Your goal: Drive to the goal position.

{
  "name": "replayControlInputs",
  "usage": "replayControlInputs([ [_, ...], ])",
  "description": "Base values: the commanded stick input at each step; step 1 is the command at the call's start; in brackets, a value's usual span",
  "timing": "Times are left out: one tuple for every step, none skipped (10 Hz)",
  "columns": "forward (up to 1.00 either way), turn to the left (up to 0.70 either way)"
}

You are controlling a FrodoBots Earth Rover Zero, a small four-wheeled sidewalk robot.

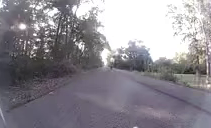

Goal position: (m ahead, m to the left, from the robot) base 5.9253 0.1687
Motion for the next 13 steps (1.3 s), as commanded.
replayControlInputs([
  [0.06,0.00],
  [0.06,0.00],
  [0.06,0.00],
  [0.06,0.00],
  [0.06,0.00],
  [0.06,0.00],
  [0.06,0.00],
  [0.06,0.00],
  [0.06,0.00],
  [0.06,0.00],
  [0.05,0.00],
  [0.05,0.00],
  [0.06,0.00],
])
